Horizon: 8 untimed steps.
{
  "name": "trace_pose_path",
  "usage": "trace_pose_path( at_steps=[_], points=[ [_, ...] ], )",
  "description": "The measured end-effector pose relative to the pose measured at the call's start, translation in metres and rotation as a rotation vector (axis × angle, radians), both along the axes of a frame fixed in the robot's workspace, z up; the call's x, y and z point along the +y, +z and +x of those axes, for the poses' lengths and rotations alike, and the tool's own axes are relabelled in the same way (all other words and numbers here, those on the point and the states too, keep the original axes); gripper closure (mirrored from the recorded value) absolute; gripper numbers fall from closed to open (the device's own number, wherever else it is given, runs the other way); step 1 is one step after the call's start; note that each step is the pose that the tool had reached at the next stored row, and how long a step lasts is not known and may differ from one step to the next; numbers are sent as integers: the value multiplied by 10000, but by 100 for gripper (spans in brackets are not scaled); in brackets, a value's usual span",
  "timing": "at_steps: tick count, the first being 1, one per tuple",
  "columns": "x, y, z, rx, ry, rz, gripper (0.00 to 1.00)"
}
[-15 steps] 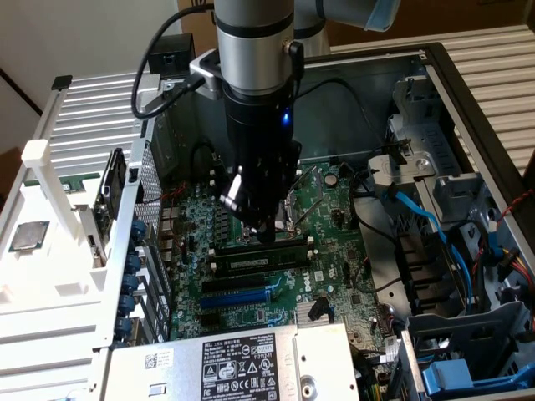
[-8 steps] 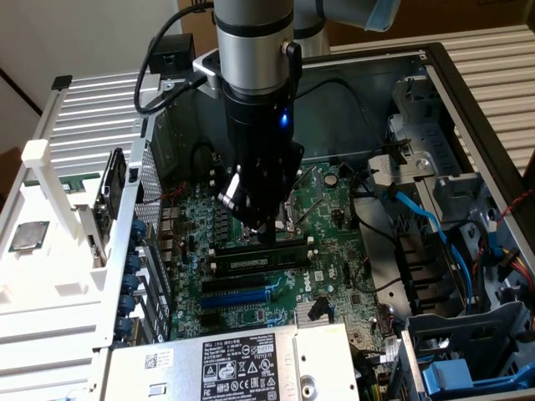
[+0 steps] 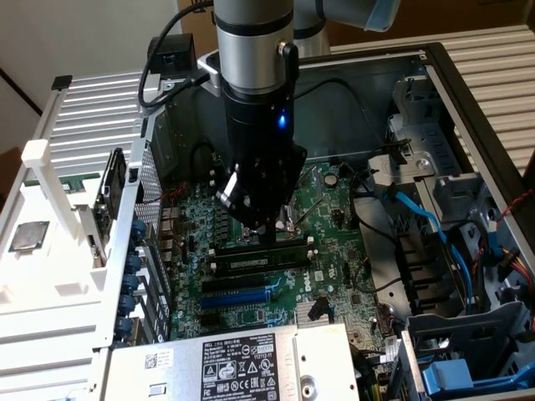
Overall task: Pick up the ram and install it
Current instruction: 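Press down the ram until it locks into place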
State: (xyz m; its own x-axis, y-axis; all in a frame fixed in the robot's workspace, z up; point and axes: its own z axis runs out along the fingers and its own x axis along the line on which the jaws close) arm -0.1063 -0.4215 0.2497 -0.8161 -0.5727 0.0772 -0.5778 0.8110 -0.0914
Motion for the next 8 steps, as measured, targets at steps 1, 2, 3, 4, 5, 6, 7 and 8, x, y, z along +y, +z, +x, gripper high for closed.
trace_pose_path(
  at_steps=[1, 2, 3, 4, 5, 6, 7, 8],
  points=[
    [0, 0, 0, -14, -99, -16, 90],
    [0, 0, 0, -42, -299, -49, 90],
    [0, 0, 0, -55, -393, -64, 90],
    [0, 0, 0, -68, -493, -81, 90],
    [0, 0, 0, -83, -594, -97, 90],
    [0, 0, 0, -97, -691, -109, 90],
    [0, 0, 0, -114, -794, -114, 90],
    [0, 0, 0, -132, -897, -115, 90]
  ],
)
